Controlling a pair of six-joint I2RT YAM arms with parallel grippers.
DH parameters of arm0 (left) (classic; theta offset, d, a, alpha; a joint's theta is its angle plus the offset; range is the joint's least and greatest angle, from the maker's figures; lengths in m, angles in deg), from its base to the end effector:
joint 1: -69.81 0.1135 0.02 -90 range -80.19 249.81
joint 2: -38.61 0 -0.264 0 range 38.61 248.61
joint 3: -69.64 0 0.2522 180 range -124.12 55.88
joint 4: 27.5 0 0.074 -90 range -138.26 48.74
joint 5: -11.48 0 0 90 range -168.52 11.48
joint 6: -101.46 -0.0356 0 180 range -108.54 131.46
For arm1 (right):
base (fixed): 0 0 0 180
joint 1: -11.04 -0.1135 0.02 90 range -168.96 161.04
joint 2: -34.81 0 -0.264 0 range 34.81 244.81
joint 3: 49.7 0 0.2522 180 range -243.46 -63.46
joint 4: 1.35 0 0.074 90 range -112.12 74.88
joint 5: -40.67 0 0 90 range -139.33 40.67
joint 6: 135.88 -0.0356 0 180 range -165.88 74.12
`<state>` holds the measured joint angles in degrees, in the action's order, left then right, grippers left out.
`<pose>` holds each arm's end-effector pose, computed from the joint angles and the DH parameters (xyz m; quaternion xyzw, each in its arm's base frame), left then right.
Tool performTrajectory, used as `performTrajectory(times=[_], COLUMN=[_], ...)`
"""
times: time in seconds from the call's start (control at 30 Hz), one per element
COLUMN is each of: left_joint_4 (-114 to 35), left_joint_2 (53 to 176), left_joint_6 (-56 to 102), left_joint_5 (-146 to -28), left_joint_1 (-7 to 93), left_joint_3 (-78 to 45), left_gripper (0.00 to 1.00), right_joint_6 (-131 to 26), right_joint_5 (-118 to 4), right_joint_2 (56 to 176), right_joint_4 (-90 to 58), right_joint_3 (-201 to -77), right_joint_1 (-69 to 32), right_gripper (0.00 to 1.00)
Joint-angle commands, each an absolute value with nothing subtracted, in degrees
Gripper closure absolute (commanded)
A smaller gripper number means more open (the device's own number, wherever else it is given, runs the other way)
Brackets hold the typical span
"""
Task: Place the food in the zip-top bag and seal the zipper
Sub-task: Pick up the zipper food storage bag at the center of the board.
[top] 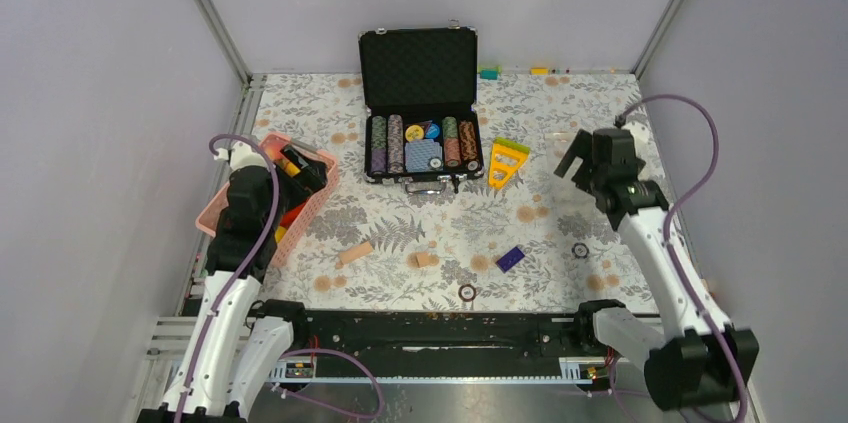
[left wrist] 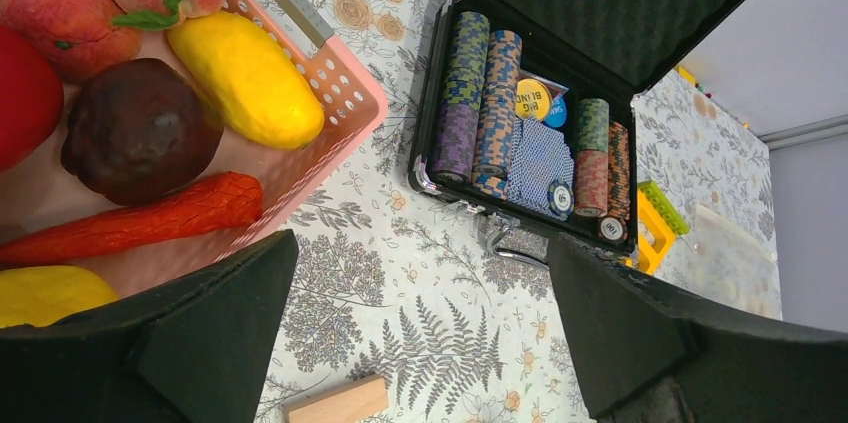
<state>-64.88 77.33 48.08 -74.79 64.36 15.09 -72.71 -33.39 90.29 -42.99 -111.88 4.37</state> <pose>0.1580 -0.0128 0.3072 -0.2397 0.7911 -0.1767 0.5343 0.2093 0.0146 0.2985 0.2168 0.8534 0.0142 0.4738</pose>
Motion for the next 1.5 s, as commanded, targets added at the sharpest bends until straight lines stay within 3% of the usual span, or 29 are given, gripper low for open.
performTrajectory(times=[0.0, 0.2, 0.53, 0.6, 1.17, 1.47], left_joint_4=[-60.9, -61.1, -59.4, -59.8, -61.2, -62.2], left_joint_2=[77.3, 79.0, 77.1, 76.6, 76.2, 76.2], left_joint_6=[46.2, 44.8, 43.0, 42.9, 42.8, 43.6], left_joint_5=[-75.9, -75.5, -76.6, -74.9, -70.6, -68.2], left_joint_1=[64.6, 64.6, 64.5, 64.6, 64.6, 64.6], left_joint_3=[16.0, 16.4, 17.9, 17.9, 17.4, 16.9], left_gripper=[0.01, 0.01, 0.01, 0.01, 0.01, 0.01], right_joint_6=[-75.0, -79.5, -84.2, -83.2, -82.4, -81.9], right_joint_5=[-29.5, -23.8, -21.3, -20.7, -30.4, -29.4], right_joint_2=[101.9, 126.8, 170.0, 174.8, 180.3, 179.9], right_joint_4=[-43.8, -54.4, -79.2, -80.9, -78.4, -81.7], right_joint_3=[-123.3, -146.5, -201.5, -206.7, -199.4, -198.2], right_joint_1=[4.7, 4.9, 7.0, 7.1, 8.4, 8.4], right_gripper=[0.02, 0.02, 0.02, 0.02, 0.02, 0.02])
